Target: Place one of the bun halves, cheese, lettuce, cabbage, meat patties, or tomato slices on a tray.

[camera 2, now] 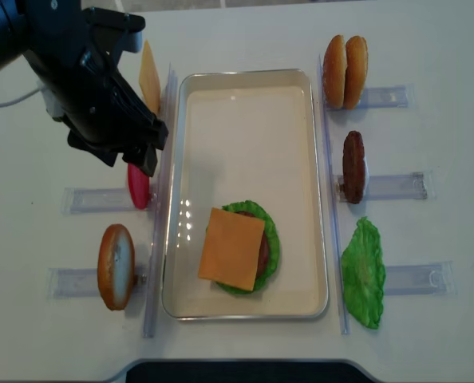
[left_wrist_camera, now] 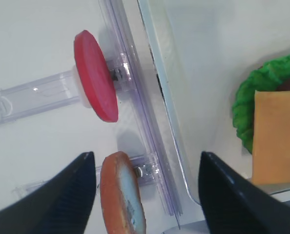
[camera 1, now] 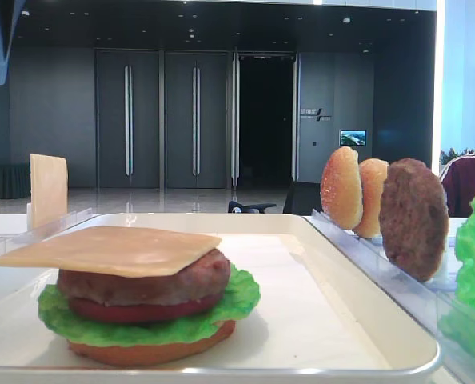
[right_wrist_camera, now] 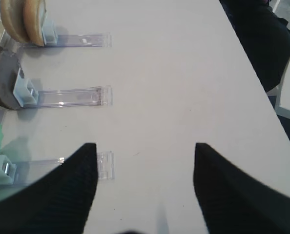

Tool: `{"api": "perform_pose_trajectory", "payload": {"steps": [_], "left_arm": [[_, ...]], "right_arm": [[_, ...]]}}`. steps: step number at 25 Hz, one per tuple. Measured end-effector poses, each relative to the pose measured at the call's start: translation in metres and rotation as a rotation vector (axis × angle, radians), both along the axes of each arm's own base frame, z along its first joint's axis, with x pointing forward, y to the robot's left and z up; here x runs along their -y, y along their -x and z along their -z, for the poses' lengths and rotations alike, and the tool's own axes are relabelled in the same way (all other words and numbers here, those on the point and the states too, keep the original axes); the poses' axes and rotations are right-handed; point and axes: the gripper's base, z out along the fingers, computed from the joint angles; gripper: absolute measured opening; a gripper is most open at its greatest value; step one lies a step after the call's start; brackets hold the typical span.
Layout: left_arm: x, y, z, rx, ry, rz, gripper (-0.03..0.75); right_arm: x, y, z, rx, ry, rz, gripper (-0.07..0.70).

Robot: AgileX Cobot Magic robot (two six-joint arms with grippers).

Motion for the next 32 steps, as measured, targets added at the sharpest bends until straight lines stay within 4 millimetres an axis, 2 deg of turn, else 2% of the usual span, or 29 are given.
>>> {"api": "perform_pose_trajectory", "payload": {"steps": [7,19,32], "left_arm": [[-0.0008,0.0014,0.0003,-0.016,-0.009,-0.001,0.490],[-0.0011,0.0015,0.0003,-0.017,-0.013,-0.001,0.405],[-0.0013,0.0017,0.0003,-0.019,-0.014,-0.001,0.398]], "right_arm": [[0.0000,0.0000,0.0000,0.000,0.000,0.000,0.440],[0.0000,0.0000,0.0000,0.000,0.000,0.000,0.430],[0.0000,0.0000,0.0000,0.000,0.000,0.000,0.427]]}}
